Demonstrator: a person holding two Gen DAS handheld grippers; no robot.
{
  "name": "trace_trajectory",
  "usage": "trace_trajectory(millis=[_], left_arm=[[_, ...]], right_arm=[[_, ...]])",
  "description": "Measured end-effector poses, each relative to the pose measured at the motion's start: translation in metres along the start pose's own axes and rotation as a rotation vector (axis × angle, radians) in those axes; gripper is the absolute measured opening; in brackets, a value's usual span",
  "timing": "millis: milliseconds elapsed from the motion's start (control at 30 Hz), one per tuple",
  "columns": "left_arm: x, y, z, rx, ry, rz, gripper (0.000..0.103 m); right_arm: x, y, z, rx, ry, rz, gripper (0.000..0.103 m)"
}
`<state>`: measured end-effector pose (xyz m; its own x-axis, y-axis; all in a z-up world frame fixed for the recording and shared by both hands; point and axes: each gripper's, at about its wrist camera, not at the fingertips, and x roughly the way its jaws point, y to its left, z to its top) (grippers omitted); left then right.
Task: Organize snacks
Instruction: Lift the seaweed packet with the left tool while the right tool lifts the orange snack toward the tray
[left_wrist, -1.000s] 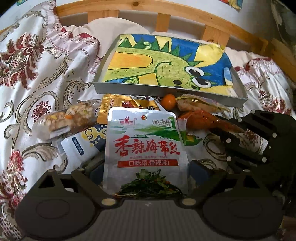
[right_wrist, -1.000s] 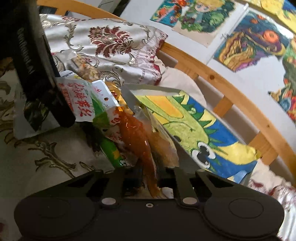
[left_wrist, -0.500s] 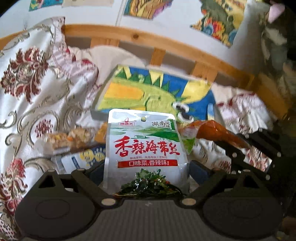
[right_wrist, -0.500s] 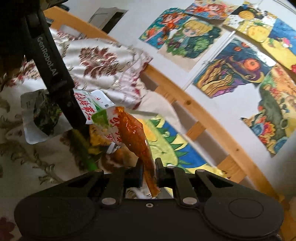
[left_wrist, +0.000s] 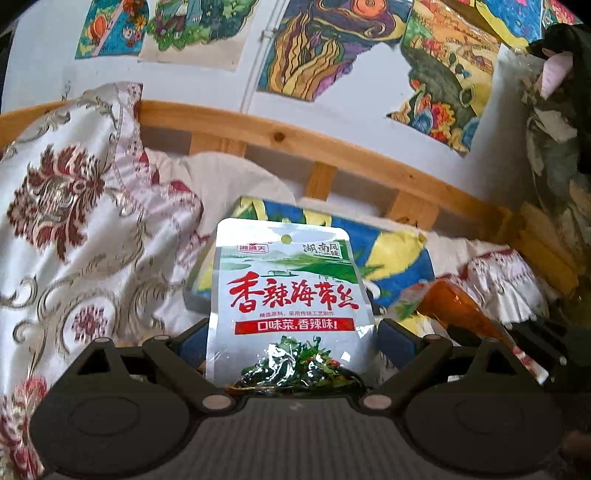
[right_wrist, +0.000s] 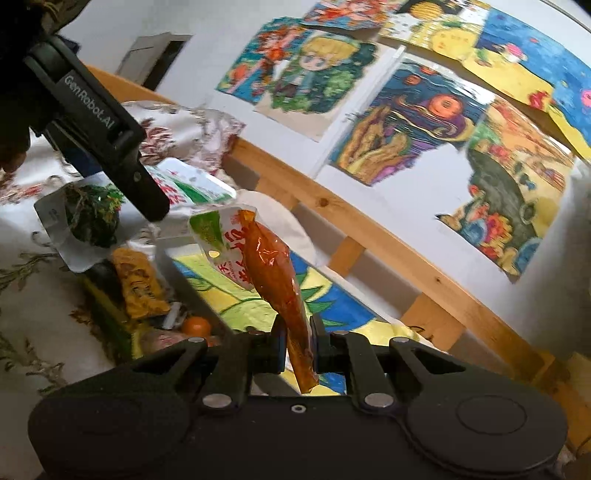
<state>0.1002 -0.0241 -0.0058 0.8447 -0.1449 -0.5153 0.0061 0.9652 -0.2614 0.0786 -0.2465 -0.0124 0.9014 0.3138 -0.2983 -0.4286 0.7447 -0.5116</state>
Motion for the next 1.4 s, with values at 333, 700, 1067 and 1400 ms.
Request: trace_trajectory(millis=[333,700,1067,1400], left_arm=[[0.081,-0.022,0.052,-0.027,-0.034,0.037,0.096],[0.187,-0.053,0.057,-0.046,0.053,0.072,0.096],[0.228,-0.060,0.032,0.020,0.106,0.071,0.096],[0.234,-0.062,0.023,0.037,0.122,0.088,0.096]], right_arm=[[0.060,-0.034,0.001,0.188,-0.012,-0.125,0.011],[0.120,-0.065,-0.044,0.338,0.120,-0.081,0.008],[0.129,-0.068,-0.053,0.375,0.155,-0.085,0.014],[0.130,-0.071,-0.058,0.378,0.176,-0.098,0.033]])
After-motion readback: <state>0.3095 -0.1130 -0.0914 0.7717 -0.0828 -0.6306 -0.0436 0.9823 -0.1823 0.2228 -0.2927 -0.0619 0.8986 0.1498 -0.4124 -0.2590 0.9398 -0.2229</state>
